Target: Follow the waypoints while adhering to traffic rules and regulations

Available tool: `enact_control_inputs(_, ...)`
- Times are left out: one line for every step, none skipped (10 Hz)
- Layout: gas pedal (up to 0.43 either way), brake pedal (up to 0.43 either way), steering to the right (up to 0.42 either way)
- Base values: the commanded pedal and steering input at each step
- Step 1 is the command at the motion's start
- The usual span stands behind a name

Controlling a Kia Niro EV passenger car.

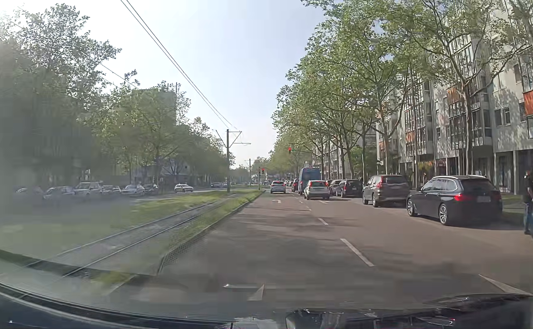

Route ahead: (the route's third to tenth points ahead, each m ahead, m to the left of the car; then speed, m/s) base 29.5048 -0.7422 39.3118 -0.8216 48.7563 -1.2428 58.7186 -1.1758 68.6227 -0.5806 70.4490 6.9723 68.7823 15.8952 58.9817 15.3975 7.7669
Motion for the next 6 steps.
enact_control_inputs(0.000, 0.140, -0.008)
enact_control_inputs(0.000, 0.146, -0.008)
enact_control_inputs(0.000, 0.146, -0.008)
enact_control_inputs(0.000, 0.146, -0.008)
enact_control_inputs(0.000, 0.146, -0.008)
enact_control_inputs(0.000, 0.146, -0.008)
